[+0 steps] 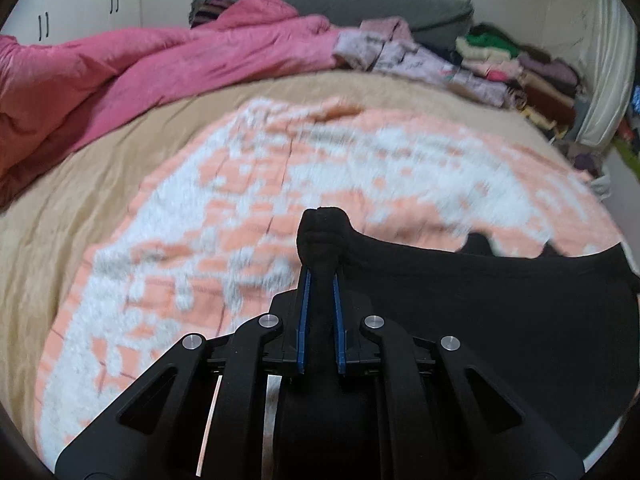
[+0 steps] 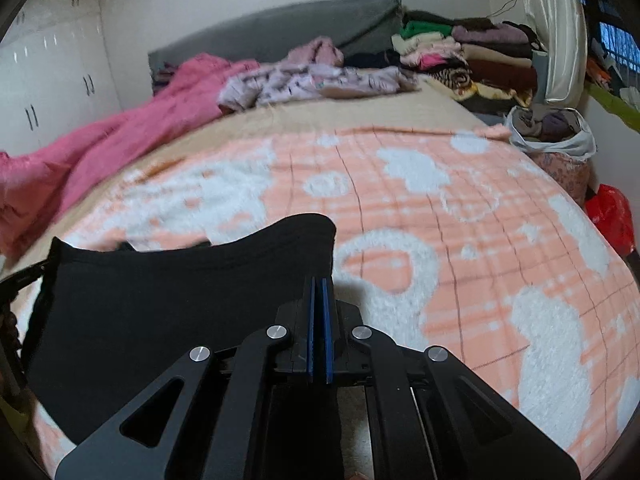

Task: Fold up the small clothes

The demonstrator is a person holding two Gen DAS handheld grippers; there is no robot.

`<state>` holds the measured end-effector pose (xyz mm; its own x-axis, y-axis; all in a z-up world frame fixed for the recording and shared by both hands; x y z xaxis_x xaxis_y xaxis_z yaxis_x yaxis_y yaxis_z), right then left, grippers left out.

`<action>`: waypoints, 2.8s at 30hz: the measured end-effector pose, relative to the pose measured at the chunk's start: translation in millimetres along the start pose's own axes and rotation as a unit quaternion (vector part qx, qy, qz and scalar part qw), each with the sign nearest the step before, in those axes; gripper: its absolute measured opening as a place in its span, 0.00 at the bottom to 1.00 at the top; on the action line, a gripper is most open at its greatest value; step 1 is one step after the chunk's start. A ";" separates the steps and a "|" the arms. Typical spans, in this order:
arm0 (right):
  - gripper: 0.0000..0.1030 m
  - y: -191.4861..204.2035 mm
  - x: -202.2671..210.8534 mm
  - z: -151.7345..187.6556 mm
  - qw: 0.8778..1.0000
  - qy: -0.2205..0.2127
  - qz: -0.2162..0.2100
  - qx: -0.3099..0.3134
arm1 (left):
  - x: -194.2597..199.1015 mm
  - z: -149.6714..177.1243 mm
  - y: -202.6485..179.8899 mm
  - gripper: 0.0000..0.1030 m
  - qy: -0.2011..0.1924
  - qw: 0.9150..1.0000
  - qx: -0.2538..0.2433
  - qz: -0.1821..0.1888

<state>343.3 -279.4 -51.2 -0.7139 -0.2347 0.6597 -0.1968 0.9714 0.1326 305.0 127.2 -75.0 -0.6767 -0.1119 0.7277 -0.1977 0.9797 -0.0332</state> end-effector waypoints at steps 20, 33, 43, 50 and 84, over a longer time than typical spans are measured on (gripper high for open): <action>0.24 -1.0 -20.8 19.0 0.998 0.044 0.049 0.019 | 2.3 12.3 0.9 0.15 0.018 1.000 -0.010 -0.017; 0.50 -0.2 5.0 21.8 0.999 0.024 0.027 -0.004 | 28.9 15.4 6.4 0.40 0.005 1.000 0.004 -0.001; 0.55 -3.9 40.5 36.8 0.999 0.014 0.009 -0.032 | 66.5 23.1 20.2 0.43 -0.009 1.000 0.022 0.014; 0.57 -5.8 56.3 62.0 0.998 0.022 -0.009 -0.050 | 78.0 38.3 30.5 0.43 0.001 0.999 0.032 0.021; 0.08 9.4 80.1 82.9 0.999 0.002 -0.033 -0.039 | 93.4 85.7 7.1 0.06 0.048 0.993 0.037 0.104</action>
<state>228.6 -292.0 -58.4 -0.6977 -0.2988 0.6511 -0.1902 0.9535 0.2338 179.7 109.4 -66.0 -0.6382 0.1116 0.7617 -0.1150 0.9645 -0.2377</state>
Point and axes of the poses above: each gripper's, at about its wrist camera, not at the fingertips, and x roughly against the way its jaws point, y to its left, z to its underside, the point moved 5 cm from there along -x, roughly the way its jaws point, and after that the axes turned 2 degrees about -x, right-handed, at the moved point
